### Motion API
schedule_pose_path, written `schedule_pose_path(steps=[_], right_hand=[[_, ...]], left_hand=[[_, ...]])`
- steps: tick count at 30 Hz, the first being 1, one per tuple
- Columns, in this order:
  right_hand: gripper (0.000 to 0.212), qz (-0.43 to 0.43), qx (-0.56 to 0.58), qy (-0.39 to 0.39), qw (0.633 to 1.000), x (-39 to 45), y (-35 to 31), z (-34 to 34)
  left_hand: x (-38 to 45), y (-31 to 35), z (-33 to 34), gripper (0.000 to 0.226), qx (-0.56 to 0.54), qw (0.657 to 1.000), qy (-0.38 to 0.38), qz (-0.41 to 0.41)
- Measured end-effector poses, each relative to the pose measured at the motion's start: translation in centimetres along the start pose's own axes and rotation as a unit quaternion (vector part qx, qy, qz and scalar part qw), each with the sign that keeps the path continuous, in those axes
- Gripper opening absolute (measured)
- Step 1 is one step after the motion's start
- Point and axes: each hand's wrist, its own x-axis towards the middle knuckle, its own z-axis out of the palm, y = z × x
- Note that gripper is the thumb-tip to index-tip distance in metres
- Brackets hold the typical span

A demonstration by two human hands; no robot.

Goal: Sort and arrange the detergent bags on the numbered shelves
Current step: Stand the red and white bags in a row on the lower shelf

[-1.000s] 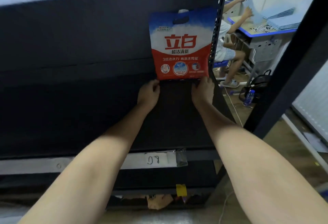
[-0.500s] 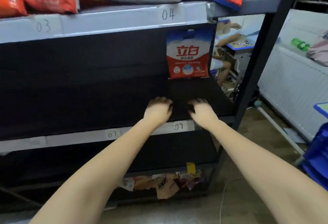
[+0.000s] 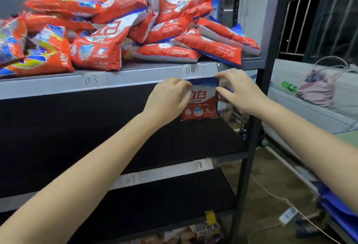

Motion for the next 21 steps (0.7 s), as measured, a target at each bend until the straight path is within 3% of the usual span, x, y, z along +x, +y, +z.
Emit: schedule_pose_path(steps=[3,12,17,21], right_hand=[[0.038,0.019,-0.008,0.048,0.999,3.1,0.4,-2.0],[0.043,0.196,0.015,0.133,0.971,11.3,6.5,-4.3],[0.046,0.292,0.025,0.006,0.956,16.5,7.8,-5.0],[0.044,0.321,0.011,-0.097,0.942,19.6,9.3,-4.9]], left_hand=[[2.9,-0.2,-1.5,0.032,-0.044,0.997,0.051,-0.029],[11.8,-2.1,-0.7,0.028,-0.134,0.977,0.127,-0.104],[18.1,-2.0,-0.2,0.031,-0.114,0.974,0.126,-0.148],[22.9,-1.8,-0.4,0.050,-0.061,0.974,0.075,-0.203]])
